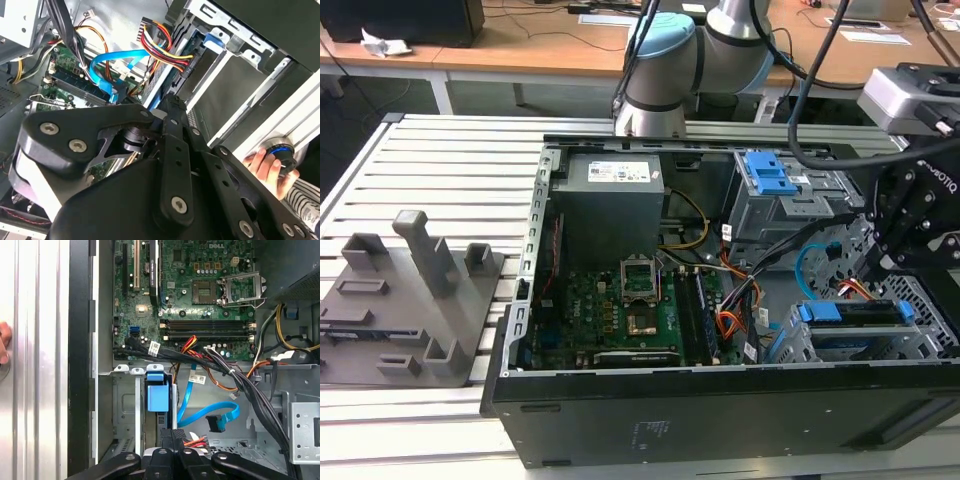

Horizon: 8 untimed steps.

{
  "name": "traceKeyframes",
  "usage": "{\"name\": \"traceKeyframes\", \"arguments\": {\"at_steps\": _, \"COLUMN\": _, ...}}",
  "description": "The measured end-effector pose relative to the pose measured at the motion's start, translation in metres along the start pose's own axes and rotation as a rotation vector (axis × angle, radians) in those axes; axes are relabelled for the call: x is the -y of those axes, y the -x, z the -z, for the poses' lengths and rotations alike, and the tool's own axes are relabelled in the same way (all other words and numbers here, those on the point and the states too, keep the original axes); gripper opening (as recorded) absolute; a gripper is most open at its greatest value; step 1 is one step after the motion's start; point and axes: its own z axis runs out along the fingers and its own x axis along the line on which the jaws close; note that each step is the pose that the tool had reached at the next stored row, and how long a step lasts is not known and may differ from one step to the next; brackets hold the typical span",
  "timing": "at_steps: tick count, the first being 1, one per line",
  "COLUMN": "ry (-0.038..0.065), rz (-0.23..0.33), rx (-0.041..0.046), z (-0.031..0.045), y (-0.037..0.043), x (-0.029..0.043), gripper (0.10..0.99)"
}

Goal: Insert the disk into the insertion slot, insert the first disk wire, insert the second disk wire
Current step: 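Insert the first disk wire, then insert the second disk wire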

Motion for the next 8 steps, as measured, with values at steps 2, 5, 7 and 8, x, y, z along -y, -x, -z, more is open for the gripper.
{"name": "traceKeyframes", "arguments": {"at_steps": 2, "ry": 0.000, "rz": 0.000, "rx": -0.0002, "z": -0.0003, "y": 0.0000, "x": 0.0000, "gripper": 0.106}}
{"name": "traceKeyframes", "arguments": {"at_steps": 5, "ry": 0.000, "rz": 0.000, "rx": -0.0001, "z": -0.0005, "y": 0.0000, "x": -0.0001, "gripper": 0.106}}
{"name": "traceKeyframes", "arguments": {"at_steps": 7, "ry": 0.000, "rz": 0.000, "rx": 0.0000, "z": -0.0006, "y": 0.0000, "x": -0.0001, "gripper": 0.106}}
{"name": "traceKeyframes", "arguments": {"at_steps": 8, "ry": 0.000, "rz": 0.000, "rx": 0.0000, "z": -0.0006, "y": 0.0000, "x": -0.0001, "gripper": 0.106}}
